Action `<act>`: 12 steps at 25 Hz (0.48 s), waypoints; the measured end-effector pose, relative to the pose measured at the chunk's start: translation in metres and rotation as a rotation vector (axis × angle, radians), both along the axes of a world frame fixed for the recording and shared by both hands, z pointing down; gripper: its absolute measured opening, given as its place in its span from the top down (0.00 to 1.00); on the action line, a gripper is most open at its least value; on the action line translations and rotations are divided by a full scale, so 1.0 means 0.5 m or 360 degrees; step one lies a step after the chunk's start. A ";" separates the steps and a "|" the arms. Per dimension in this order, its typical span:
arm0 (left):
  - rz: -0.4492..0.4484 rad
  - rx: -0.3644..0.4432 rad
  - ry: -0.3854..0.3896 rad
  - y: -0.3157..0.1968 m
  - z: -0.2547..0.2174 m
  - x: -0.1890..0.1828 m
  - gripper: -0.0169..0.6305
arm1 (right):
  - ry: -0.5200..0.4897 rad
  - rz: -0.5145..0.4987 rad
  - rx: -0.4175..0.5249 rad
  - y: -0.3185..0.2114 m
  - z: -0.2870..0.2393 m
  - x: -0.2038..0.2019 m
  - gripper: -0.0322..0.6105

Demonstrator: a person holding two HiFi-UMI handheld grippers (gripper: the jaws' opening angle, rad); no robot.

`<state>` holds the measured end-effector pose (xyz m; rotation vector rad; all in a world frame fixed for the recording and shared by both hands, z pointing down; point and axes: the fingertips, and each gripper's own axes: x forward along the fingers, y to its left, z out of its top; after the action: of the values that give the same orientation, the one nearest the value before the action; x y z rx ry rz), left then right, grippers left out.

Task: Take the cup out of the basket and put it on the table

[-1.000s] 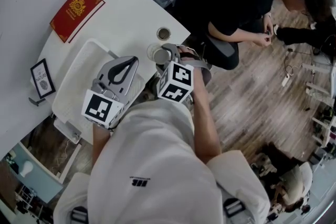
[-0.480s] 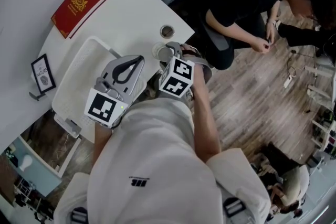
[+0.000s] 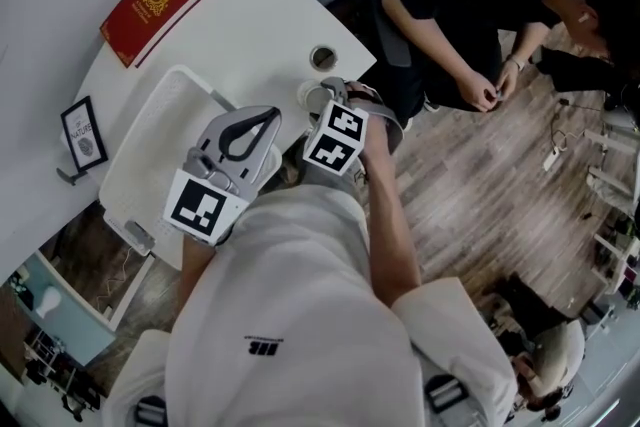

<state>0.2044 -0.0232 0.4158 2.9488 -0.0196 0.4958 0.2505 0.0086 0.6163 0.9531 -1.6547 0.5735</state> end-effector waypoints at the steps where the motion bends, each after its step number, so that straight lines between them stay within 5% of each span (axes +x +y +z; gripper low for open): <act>1: -0.0002 -0.0001 0.0001 0.001 -0.001 0.000 0.96 | 0.0001 0.0000 -0.0006 0.001 0.003 0.001 0.52; 12: -0.0032 -0.0001 -0.0012 0.006 -0.001 0.000 0.96 | 0.0020 0.0008 -0.0043 0.003 0.041 0.015 0.52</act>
<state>0.2044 -0.0201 0.4153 2.9431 -0.0499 0.5039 0.2583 0.0100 0.6370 0.9401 -1.6297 0.5906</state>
